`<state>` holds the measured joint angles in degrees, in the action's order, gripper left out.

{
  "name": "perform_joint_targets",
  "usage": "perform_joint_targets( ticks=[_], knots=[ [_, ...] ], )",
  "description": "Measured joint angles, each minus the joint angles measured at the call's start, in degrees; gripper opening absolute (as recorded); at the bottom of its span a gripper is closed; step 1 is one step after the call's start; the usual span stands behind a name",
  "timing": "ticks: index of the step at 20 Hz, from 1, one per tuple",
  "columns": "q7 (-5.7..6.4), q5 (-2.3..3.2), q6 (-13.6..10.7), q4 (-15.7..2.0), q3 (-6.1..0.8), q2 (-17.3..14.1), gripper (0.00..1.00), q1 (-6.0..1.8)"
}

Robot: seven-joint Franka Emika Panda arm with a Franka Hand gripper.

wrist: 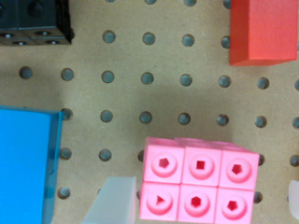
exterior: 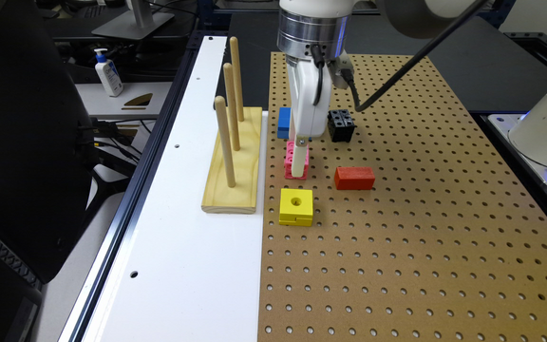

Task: Pick up pink block.

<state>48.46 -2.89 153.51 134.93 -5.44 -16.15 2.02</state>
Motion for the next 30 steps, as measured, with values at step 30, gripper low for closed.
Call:
perform_joint_targets(
  ticks=[30],
  knots=[
    [0.04,0.01,2.73,-1.52,0.0,-5.3,1.0,0.03]
  ],
)
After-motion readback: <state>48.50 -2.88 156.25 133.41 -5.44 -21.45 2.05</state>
